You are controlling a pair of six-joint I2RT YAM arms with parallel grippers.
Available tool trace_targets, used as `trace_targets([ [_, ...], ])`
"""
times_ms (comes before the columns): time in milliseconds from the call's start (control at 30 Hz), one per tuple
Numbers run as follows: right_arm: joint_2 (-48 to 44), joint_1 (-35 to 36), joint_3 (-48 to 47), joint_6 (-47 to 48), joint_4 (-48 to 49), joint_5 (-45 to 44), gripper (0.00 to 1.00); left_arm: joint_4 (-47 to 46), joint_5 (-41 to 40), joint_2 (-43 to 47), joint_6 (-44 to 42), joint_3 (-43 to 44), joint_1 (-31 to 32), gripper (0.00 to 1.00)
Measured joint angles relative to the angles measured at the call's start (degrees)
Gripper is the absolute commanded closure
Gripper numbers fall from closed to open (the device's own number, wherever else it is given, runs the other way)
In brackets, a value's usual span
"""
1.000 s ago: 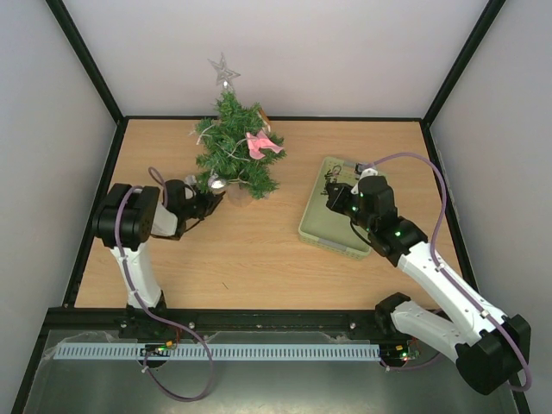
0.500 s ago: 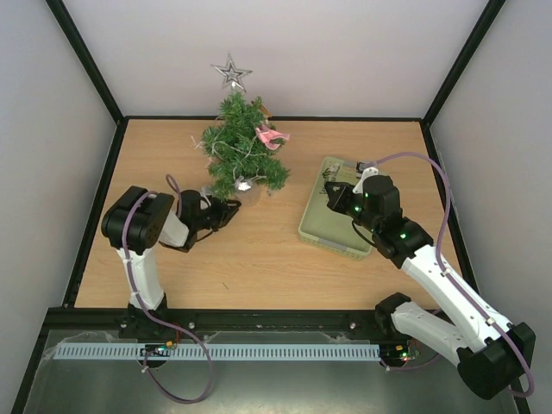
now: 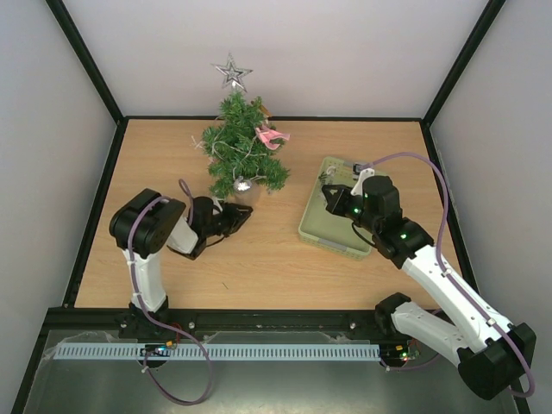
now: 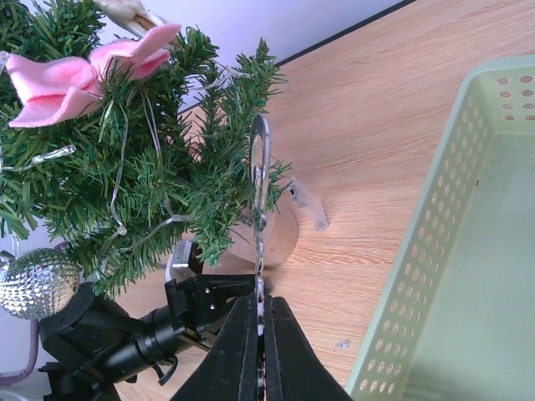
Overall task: Decorate the small christmas tree
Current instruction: Place the decoration item on the Christmas tree.
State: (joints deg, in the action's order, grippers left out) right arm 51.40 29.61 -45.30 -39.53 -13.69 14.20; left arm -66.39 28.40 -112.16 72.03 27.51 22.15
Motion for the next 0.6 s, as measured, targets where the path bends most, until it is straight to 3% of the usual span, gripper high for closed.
trace_targets([
  [300, -0.7, 0.0, -0.1, 0.2, -0.6, 0.0, 0.98, 1.5, -4.3, 7.6, -1.1, -5.2, -4.2, 0.67],
  [600, 0.2, 1.4, -0.1, 0.1, -0.6, 0.0, 0.98, 4.8, -6.2, 7.7, -4.3, 1.2, -8.9, 0.68],
])
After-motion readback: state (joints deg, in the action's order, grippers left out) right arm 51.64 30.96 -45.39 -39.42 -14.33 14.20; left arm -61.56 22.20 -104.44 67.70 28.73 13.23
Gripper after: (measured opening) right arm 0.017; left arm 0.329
